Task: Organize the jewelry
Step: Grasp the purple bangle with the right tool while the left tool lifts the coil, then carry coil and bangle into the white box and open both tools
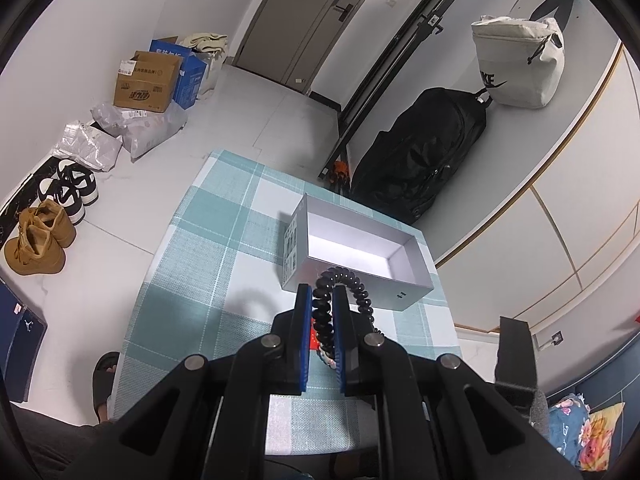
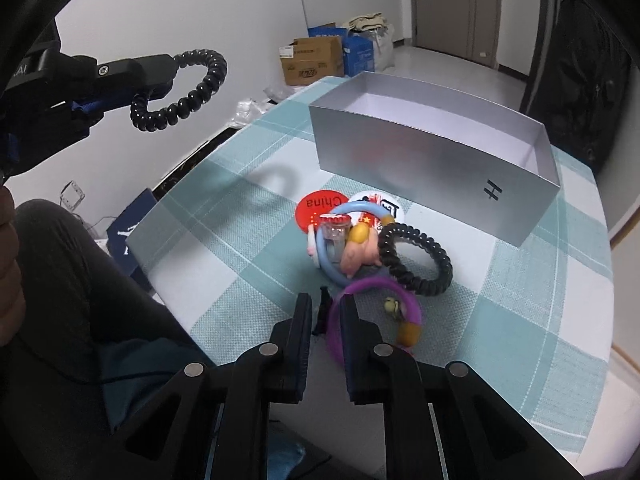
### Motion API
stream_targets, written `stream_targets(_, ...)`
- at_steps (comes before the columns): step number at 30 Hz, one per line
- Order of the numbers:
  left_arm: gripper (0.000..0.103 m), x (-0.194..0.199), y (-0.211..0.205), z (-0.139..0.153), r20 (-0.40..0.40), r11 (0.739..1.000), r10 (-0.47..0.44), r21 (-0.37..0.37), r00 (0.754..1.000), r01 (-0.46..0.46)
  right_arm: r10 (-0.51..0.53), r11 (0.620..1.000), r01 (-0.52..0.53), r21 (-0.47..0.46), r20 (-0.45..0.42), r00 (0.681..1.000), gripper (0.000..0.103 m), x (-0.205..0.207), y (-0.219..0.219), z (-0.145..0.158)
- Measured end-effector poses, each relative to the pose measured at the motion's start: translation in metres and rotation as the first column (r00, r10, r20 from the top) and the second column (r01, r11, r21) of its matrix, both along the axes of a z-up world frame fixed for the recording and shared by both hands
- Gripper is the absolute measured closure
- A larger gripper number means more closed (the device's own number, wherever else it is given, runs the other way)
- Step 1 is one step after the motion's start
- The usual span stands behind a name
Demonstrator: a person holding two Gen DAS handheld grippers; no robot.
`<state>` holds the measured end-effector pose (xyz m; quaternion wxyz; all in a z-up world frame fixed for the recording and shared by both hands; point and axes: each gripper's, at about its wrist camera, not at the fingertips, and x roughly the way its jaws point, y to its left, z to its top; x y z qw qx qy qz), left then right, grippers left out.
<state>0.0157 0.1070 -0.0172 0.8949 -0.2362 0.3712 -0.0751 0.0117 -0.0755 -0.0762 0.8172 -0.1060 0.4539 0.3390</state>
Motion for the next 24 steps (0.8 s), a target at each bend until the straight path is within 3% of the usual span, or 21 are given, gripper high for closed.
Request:
stream_targets(3,0.097,0.002,0.000,-0.001,-0.008,1.000,0.002,-0.006,1.000,-0.002,-0.003,1.000,0.003,0.006,-0.025,1.000,0.092,0.002,-0.001,0.000)
stream_targets(7,0.097,0.004,-0.003,-0.001,-0.010,1.000,-0.004,-0.007,1.000,0.004,0.015,1.000,-0.016,-0.014,-0.063,0.998,0.085,0.001,0.002,-0.007)
stream_targets(13,0.097,0.005,-0.007,-0.003,-0.019,1.000,-0.015,-0.003,1.000,0.015,0.023,0.999,-0.025,-0.041,-0.045,0.999,0.087,-0.002,0.011,-0.010)
stream_targets(24,0.097,0.013,-0.011,-0.002,-0.008,1.000,-0.016,-0.020,1.000,0.016,-0.012,0.986,0.017,0.166,-0.031,0.999,0.087,0.005,-0.013,0.039)
